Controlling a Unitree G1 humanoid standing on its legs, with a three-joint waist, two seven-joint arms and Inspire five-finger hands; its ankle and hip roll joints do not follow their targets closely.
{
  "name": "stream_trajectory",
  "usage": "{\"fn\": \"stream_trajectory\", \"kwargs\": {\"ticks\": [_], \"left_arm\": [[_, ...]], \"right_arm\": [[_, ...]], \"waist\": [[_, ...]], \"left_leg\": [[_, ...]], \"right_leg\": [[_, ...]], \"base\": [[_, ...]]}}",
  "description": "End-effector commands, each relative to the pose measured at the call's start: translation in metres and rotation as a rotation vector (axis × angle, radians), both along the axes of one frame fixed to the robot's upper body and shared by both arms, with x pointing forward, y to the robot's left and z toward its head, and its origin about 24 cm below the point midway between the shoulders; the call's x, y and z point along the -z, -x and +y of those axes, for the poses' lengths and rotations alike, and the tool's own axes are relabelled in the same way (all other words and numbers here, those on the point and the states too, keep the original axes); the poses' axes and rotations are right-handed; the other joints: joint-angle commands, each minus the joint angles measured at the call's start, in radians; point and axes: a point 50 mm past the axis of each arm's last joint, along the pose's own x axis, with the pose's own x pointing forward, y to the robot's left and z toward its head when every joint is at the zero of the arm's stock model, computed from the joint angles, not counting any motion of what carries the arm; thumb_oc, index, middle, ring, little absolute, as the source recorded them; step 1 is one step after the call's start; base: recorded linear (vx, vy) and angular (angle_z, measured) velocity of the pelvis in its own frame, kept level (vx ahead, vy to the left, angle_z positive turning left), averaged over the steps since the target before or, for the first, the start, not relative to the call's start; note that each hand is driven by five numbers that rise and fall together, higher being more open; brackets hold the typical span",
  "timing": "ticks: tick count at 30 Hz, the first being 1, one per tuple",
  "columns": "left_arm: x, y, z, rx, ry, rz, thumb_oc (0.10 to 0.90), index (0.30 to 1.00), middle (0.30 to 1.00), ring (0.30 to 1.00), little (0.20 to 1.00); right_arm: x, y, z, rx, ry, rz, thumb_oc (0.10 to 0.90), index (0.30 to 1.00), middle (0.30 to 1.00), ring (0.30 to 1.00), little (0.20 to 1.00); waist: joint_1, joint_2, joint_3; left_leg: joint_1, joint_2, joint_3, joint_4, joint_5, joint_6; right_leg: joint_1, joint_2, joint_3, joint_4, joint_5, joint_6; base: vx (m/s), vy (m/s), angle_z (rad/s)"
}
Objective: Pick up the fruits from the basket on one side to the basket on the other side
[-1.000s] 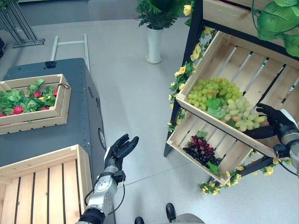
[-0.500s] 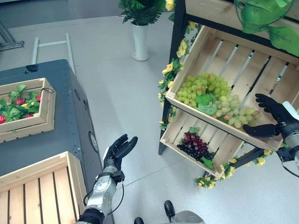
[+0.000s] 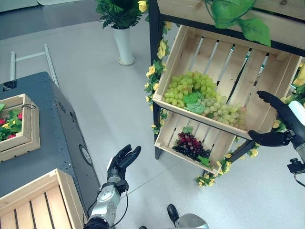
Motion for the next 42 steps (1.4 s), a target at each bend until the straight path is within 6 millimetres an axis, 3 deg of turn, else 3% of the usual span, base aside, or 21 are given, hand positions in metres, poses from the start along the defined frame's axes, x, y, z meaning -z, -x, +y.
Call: {"fn": "stream_trajectory", "kwargs": {"ticks": [1, 6, 11, 17, 22, 24, 28, 34, 39, 42], "left_arm": [[-0.029, -0.028, -0.002, 0.044, -0.039, -0.18, 0.8, 0.9, 0.9, 0.9, 0.9], [-0.026, -0.026, -0.004, 0.051, -0.032, -0.165, 0.8, 0.9, 0.9, 0.9, 0.9], [-0.021, -0.024, -0.008, 0.064, -0.026, -0.148, 0.8, 0.9, 0.9, 0.9, 0.9], [-0.015, -0.021, -0.016, 0.099, -0.091, -0.114, 0.8, 0.9, 0.9, 0.9, 0.9], [0.004, -0.009, -0.019, 0.109, -0.101, -0.022, 0.8, 0.9, 0.9, 0.9, 0.9], [0.014, -0.003, -0.023, 0.117, -0.096, 0.02, 0.8, 0.9, 0.9, 0.9, 0.9], [0.026, 0.008, -0.032, 0.129, -0.092, 0.08, 0.8, 0.9, 0.9, 0.9, 0.9], [0.042, 0.025, -0.031, 0.101, -0.123, 0.178, 0.8, 0.9, 0.9, 0.9, 0.9], [0.056, 0.042, -0.026, 0.141, -0.174, 0.287, 0.8, 0.9, 0.9, 0.9, 0.9], [0.067, 0.056, -0.023, 0.212, -0.22, 0.369, 0.8, 0.9, 0.9, 0.9, 0.9]], "right_arm": [[-0.054, 0.004, 0.006, -0.027, 0.119, -0.371, 0.8, 0.9, 0.9, 0.9, 0.9], [-0.05, 0.004, 0.02, -0.119, 0.102, -0.385, 0.8, 0.9, 0.9, 0.9, 0.9], [-0.039, 0.007, 0.048, -0.337, -0.024, -0.365, 0.8, 0.9, 0.9, 0.9, 0.9], [-0.029, 0.005, 0.077, -0.493, 0.081, -0.31, 0.8, 0.9, 0.9, 0.9, 0.9], [-0.009, 0.002, 0.09, -0.618, -0.167, -0.146, 0.8, 0.9, 0.9, 0.9, 0.9], [0.017, -0.001, 0.106, -0.67, -0.27, -0.07, 0.8, 0.9, 0.9, 0.9, 0.9], [0.047, -0.004, 0.129, -0.725, -0.437, 0.043, 0.8, 0.9, 0.9, 0.9, 0.9], [0.096, -0.011, 0.16, -0.729, -0.561, 0.242, 0.8, 0.9, 0.9, 0.9, 0.9], [0.141, -0.013, 0.166, -0.623, -0.748, 0.442, 0.8, 0.9, 0.9, 0.9, 0.9], [0.185, -0.006, 0.163, -0.484, -0.816, 0.617, 0.8, 0.9, 0.9, 0.9, 0.9]], "waist": [[0.03, -0.005, -0.068], [0.031, -0.002, -0.074], [0.03, 0.003, -0.077], [0.042, 0.003, -0.079], [0.046, -0.001, -0.081], [0.051, -0.003, -0.077], [0.063, -0.003, -0.069], [0.095, -0.004, -0.065], [0.119, -0.004, -0.068], [0.13, -0.001, -0.07]], "left_leg": [[0.002, -0.015, -0.028, 0.01, -0.093, 0.011], [0.003, -0.018, -0.025, 0.01, -0.095, 0.013], [0.005, -0.021, -0.021, 0.01, -0.095, 0.016], [0.006, -0.024, -0.019, 0.01, -0.095, 0.019], [0.008, -0.027, -0.019, 0.01, -0.093, 0.021], [0.01, -0.028, -0.021, 0.01, -0.091, 0.021], [0.011, -0.03, -0.027, 0.01, -0.09, 0.023], [0.006, -0.033, -0.044, 0.01, -0.086, 0.021], [0.006, -0.036, -0.061, 0.01, -0.083, 0.019], [0.008, -0.036, -0.072, 0.01, -0.08, 0.019]], "right_leg": [[0.032, 0.046, 0.015, 0.003, -0.02, -0.003], [0.031, 0.047, 0.018, 0.003, -0.019, -0.002], [0.028, 0.045, 0.021, 0.004, -0.017, 0.001], [0.025, 0.041, 0.017, 0.006, -0.018, 0.003], [0.027, 0.037, 0.01, 0.007, -0.017, 0.004], [0.028, 0.034, 0.003, 0.008, -0.015, 0.004], [0.03, 0.03, -0.009, 0.006, -0.015, 0.002], [0.033, 0.023, -0.036, 0.002, -0.016, -0.001], [0.04, 0.016, -0.065, 0.002, -0.022, -0.004], [0.046, 0.011, -0.088, 0.002, -0.024, -0.008]], "base": [[0.0, 0.0, 0.0], [0.0, 0.0, 0.0], [0.0, 0.001, -0.02], [0.0, -0.01, -0.04], [0.0, -0.024, -0.03], [0.01, -0.044, -0.01], [0.0, -0.042, -0.01], [0.0, -0.047, 0.04], [0.0, -0.05, 0.09], [0.02, -0.045, 0.14]]}}
